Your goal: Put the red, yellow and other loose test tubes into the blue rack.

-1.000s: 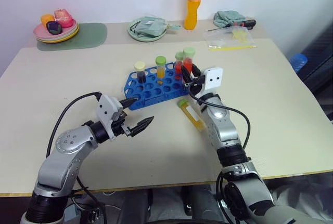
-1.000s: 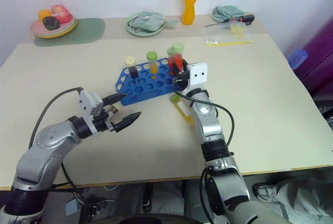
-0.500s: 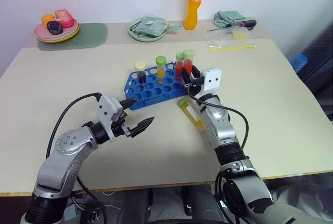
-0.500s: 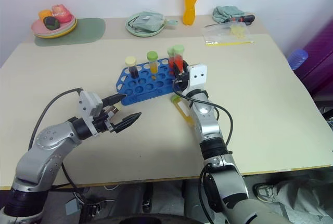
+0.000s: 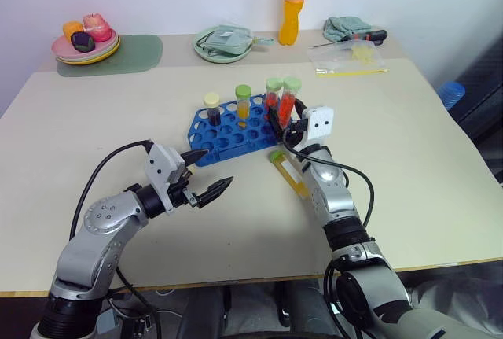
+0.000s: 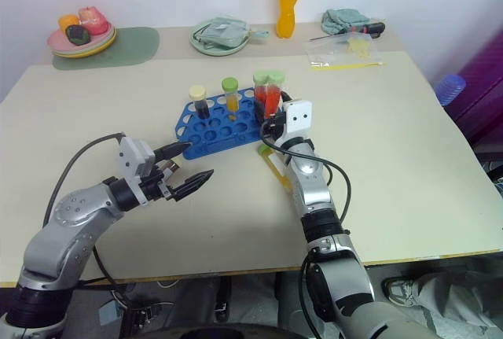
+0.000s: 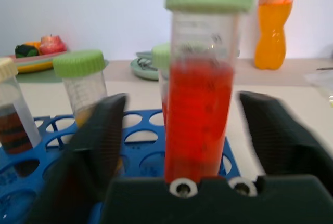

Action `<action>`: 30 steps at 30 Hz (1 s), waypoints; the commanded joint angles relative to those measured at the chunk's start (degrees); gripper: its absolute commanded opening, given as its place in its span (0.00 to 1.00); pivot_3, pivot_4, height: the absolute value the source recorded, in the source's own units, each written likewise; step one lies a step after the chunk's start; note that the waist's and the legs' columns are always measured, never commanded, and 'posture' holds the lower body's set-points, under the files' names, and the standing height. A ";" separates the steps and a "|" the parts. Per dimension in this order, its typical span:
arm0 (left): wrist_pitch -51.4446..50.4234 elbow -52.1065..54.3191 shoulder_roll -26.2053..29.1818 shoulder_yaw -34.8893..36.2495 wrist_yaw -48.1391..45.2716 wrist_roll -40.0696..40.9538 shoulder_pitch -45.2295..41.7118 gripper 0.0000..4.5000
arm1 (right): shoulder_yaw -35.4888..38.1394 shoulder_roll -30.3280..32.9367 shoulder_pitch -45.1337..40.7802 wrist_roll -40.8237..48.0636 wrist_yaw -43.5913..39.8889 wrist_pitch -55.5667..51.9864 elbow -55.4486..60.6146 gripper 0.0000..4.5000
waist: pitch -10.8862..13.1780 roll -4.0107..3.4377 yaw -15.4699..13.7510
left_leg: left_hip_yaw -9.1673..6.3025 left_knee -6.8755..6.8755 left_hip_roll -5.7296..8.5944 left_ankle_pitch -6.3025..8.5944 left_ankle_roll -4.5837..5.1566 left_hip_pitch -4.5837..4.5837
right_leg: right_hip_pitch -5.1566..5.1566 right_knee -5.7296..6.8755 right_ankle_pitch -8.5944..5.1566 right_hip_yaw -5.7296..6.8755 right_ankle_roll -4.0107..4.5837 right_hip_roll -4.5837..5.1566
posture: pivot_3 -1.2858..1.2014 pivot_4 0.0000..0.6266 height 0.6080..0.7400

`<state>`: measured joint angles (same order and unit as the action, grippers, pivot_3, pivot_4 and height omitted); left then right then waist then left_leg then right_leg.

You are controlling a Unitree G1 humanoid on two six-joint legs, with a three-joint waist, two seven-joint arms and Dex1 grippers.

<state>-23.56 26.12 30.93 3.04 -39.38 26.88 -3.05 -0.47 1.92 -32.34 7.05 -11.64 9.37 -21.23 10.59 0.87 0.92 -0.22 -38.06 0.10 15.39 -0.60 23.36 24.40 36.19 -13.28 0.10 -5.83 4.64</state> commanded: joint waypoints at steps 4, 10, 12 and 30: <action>-0.26 2.72 -0.14 0.96 0.53 1.35 -0.17 1.00 | 0.36 4.58 4.66 2.71 -3.98 -8.39 18.25 0.99 | 0.00 0.00 -0.17 | 0.00 0.00 -0.03 0.00 0.00 0.01 | 0.00 -0.01 0.00 0.00 0.00 0.02 | 0.52 0.24 1.00; -1.29 3.00 0.55 1.24 -0.03 2.19 -0.12 1.00 | 0.53 21.25 13.54 12.26 -15.02 -36.01 41.84 0.99 | 0.02 -0.03 -0.59 | -0.05 0.00 -0.03 0.00 0.01 0.03 | -0.03 -0.04 -0.01 0.01 0.01 0.04 | 0.52 0.24 1.00; -1.16 2.67 2.64 1.35 -2.13 1.94 0.70 1.00 | 0.31 29.50 13.81 16.50 -17.17 -50.65 48.61 0.99 | 0.02 -0.03 -0.26 | -0.02 -0.02 -0.02 0.01 0.02 0.03 | -0.06 -0.09 -0.04 0.01 0.06 0.09 | 0.52 0.24 1.00; 4.68 -3.87 12.04 0.89 -16.93 -0.36 2.50 1.00 | -8.30 29.21 -15.94 45.04 10.81 -101.87 31.51 0.99 | 0.08 -0.12 -0.22 | 0.13 -0.01 0.09 0.03 0.06 0.15 | 0.04 -0.19 -0.16 0.05 0.49 0.34 | 0.52 0.24 1.00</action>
<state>-20.17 20.66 42.82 3.06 -56.30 26.67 -0.65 -8.48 30.83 -46.57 49.05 -3.86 -92.15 10.73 10.67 0.74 0.69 -0.09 -38.07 0.20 15.43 -0.52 23.51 24.44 36.00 -13.43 0.14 -5.37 4.98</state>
